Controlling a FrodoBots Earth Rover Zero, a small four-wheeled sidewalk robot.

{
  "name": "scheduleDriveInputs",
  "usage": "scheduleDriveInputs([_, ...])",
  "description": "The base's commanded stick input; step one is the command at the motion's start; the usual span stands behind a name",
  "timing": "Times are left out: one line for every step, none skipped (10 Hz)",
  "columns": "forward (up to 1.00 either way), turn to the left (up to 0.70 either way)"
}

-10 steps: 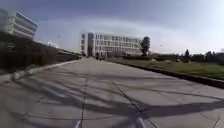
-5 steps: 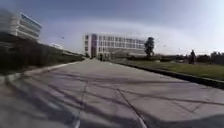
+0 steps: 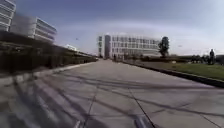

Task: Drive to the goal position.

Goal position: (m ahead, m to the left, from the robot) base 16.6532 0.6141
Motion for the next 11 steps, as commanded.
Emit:
scheduleDriveInputs([0.70, 0.00])
scheduleDriveInputs([0.70, 0.00])
scheduleDriveInputs([0.70, 0.00])
scheduleDriveInputs([0.70, 0.00])
scheduleDriveInputs([0.70, 0.00])
scheduleDriveInputs([0.70, 0.00])
scheduleDriveInputs([0.70, 0.00])
scheduleDriveInputs([0.70, 0.00])
scheduleDriveInputs([0.70, 0.00])
scheduleDriveInputs([0.70, 0.00])
scheduleDriveInputs([0.70, 0.03])
